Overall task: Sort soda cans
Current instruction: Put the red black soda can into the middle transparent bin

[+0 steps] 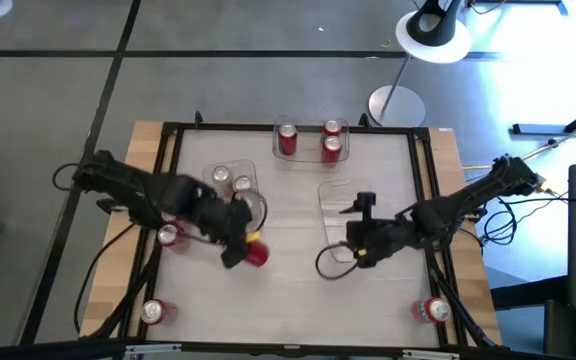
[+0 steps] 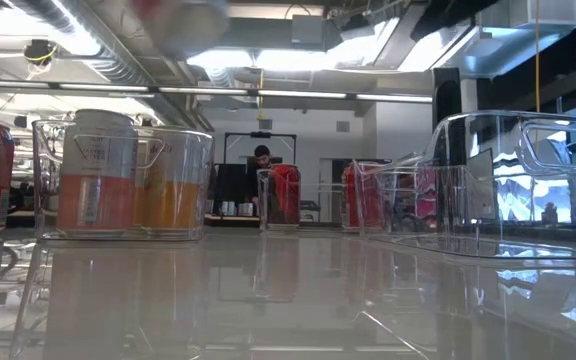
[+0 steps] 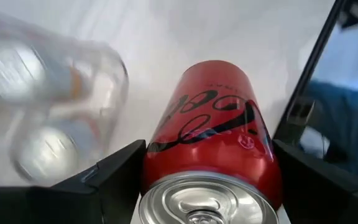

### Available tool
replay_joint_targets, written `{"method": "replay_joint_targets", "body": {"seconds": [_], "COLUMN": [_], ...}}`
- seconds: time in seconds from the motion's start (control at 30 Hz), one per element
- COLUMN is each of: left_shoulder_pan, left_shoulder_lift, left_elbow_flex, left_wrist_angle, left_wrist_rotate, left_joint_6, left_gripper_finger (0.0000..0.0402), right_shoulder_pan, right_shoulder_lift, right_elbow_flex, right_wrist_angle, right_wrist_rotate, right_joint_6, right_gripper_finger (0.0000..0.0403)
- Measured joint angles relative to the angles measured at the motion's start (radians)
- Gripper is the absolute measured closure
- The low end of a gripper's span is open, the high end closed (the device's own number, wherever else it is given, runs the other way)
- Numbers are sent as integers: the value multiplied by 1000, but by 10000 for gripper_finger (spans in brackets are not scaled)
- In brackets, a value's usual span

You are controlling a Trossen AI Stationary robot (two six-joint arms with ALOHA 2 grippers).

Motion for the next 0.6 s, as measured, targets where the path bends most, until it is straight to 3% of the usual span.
{"method": "replay_joint_targets", "body": {"seconds": [0.17,0.27,0.47,0.6], "left_shoulder_pan": [126,203,335,393], "left_shoulder_lift": [-1,8,27,33], "left_elbow_flex": [19,19,19,19], "left_wrist_angle": [72,82,155,222], "left_wrist_rotate": [-8,18,29,68], "left_joint_6": [151,228,423,563], "left_gripper_finger": [103,104,104,104], "right_shoulder_pan": [-66,-132,-311,-405], "right_shoulder_lift": [-78,-114,-126,-123], "right_elbow_flex": [0,-4,-146,-285], "right_wrist_angle": [55,150,550,861], "right_wrist_rotate": [3,-82,-386,-428], "right_joint_6": [-100,-183,-261,-227], "right_gripper_finger": [117,187,336,396]}}
